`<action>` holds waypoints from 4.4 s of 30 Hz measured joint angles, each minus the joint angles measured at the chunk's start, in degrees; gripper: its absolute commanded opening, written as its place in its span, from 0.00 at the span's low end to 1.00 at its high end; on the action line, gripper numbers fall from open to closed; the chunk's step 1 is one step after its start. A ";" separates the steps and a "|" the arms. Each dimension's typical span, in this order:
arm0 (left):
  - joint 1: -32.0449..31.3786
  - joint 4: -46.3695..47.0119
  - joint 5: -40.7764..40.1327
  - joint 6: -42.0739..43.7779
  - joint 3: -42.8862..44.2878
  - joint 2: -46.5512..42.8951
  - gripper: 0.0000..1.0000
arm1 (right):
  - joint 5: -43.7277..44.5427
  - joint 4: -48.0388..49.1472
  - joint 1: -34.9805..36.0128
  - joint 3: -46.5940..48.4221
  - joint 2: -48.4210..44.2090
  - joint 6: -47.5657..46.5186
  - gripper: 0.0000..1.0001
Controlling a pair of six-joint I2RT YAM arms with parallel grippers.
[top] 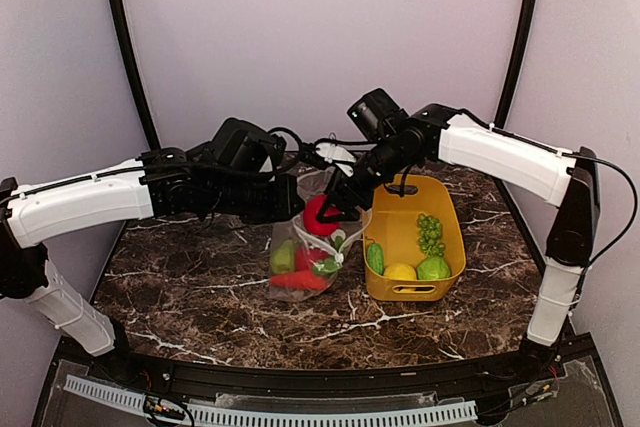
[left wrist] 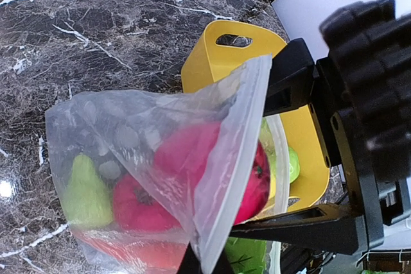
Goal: Place the food in the zip-top bag and seal the zipper
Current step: Place the fake fruit in the zipper food storage bag, then pick up the fake fruit from the bin, then place the fake fruit in the bin.
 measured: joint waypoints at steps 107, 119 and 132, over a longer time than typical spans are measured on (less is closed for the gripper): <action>0.00 -2.51 -5.18 2.91 -7.58 -5.51 0.01 | -1.20 -6.12 -14.25 -32.72 -4.17 -12.44 0.63; 0.00 -2.03 -5.01 2.93 -7.82 -5.51 0.01 | 0.98 -6.43 -14.25 -31.71 -5.55 -12.22 0.52; 0.00 -0.98 -3.26 3.58 -5.27 -0.87 0.01 | 1.49 -8.76 -14.25 -21.92 -16.28 -11.96 0.52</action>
